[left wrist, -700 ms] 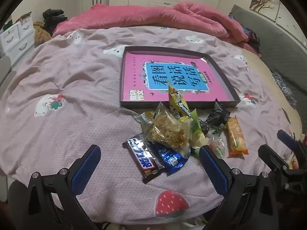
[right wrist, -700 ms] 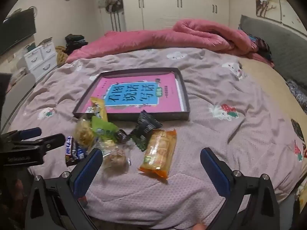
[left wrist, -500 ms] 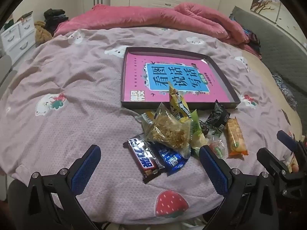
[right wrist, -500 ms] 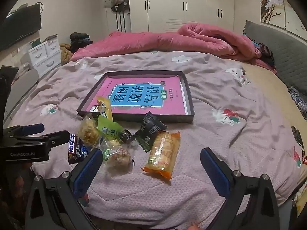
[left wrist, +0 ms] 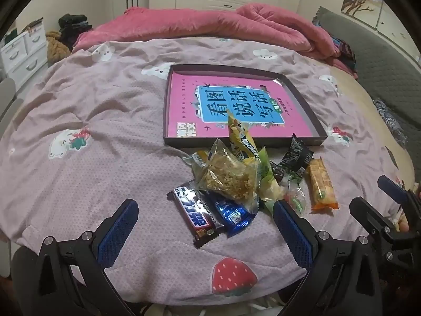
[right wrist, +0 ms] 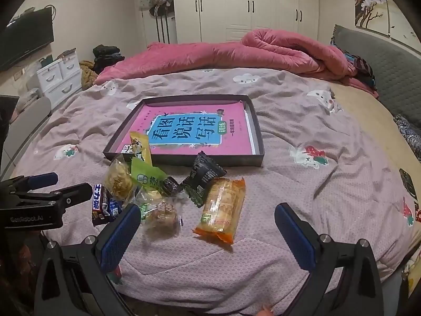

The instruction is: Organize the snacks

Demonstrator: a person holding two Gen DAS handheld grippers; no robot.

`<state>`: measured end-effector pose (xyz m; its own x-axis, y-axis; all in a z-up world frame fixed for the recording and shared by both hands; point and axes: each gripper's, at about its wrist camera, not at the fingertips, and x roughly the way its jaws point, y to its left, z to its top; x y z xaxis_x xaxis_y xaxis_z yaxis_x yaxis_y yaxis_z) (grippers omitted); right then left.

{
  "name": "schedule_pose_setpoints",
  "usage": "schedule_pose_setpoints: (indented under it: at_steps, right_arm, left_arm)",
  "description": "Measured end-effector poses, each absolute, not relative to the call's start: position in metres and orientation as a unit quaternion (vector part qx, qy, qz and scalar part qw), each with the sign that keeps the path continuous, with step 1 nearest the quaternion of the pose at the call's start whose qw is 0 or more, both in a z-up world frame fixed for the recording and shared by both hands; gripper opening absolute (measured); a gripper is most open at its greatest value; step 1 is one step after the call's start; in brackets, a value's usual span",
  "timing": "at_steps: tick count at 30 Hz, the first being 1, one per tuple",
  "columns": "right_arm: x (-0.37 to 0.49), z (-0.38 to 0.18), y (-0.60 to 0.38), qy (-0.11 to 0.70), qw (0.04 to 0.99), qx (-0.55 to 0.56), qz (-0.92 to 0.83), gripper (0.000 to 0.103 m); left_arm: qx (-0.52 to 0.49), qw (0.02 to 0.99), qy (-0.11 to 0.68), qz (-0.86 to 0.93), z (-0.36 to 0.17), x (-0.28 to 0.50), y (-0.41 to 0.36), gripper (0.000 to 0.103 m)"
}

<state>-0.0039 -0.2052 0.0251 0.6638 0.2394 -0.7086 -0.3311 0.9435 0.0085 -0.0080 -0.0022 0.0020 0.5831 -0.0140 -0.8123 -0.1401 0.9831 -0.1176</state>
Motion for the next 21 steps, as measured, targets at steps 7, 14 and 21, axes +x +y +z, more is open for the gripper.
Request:
schedule_pose_setpoints:
  at_steps: [7,14,21]
  right_arm:
    - [-0.0041,0.0251,-0.2042,0.379,0.91,-0.061,0.155,0.103]
    - [-0.0048,0.0272,-0.204,0.376,0.912,-0.062,0.151,0.103]
    - [-0.0053,0.0292,-0.2044,0.375,0.913,-0.062,0.151,0.103]
  left_arm:
    - [-0.084,0.886,0.455,0.031,0.004,-0.0098,-0.0048,0.102]
    - [-0.083,0.887,0.454,0.031,0.0049,-0.0108,-0.0067,0.102]
    - [-0.083,0.887,0.453,0.029,0.0058,-0.0114,-0.0072,0.102]
